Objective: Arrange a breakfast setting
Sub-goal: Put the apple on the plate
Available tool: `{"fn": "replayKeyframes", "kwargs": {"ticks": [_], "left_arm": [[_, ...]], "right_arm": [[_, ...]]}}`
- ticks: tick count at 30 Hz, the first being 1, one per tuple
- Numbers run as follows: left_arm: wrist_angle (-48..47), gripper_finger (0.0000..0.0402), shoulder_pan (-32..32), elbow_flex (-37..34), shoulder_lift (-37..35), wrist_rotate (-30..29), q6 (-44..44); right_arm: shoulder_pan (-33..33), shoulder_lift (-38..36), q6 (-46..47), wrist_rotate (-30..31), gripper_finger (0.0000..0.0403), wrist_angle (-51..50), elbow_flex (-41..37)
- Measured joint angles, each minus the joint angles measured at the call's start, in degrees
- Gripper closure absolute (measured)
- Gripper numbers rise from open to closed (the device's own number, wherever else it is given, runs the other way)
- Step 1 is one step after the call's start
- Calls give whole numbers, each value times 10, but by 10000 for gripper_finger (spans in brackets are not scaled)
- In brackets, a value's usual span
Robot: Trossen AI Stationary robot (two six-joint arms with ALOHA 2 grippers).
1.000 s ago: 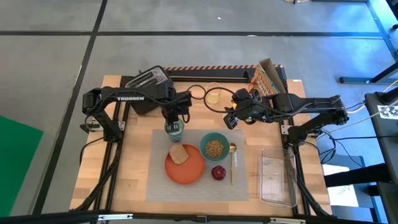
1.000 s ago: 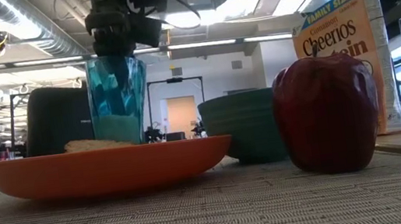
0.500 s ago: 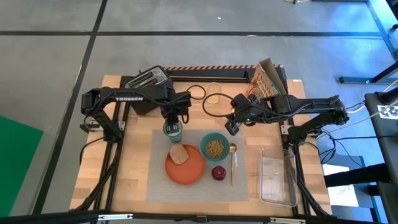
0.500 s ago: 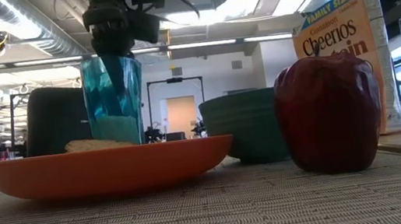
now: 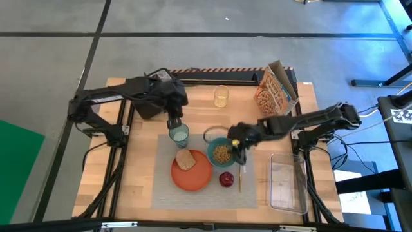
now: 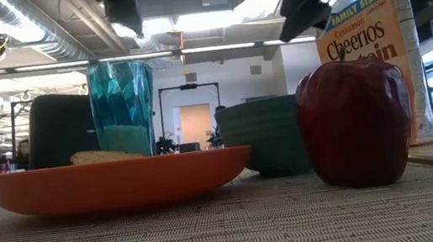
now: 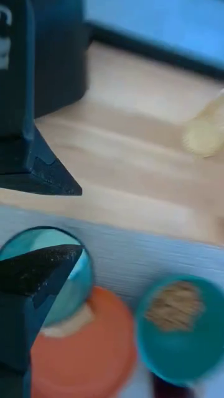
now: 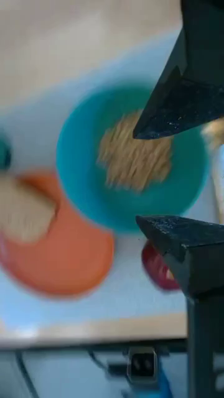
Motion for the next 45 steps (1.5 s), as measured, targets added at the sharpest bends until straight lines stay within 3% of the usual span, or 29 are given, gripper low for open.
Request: {"fn": "replayKeyframes", "kwargs": {"ticks": [5,12,18,30,45], "left_arm": [[64,270,-19,14,-46,-40,10],[161,271,-57,14,-64,-45,-23],[218,271,-128,14,-53,-99,-65],[280,271,-243,14,-40,-193,-67],[299,271,-297,14,-39,-283,-124]], "right_arm": [[-3,-11,-65,-98,205,184,-85],[45,2,-155,-165,205,245,-151],[93,6,-171,-135,205,327,-197],[105,43,-255,-125,209,410,-218],[105,57,-273,-131,350,410,-218]]}}
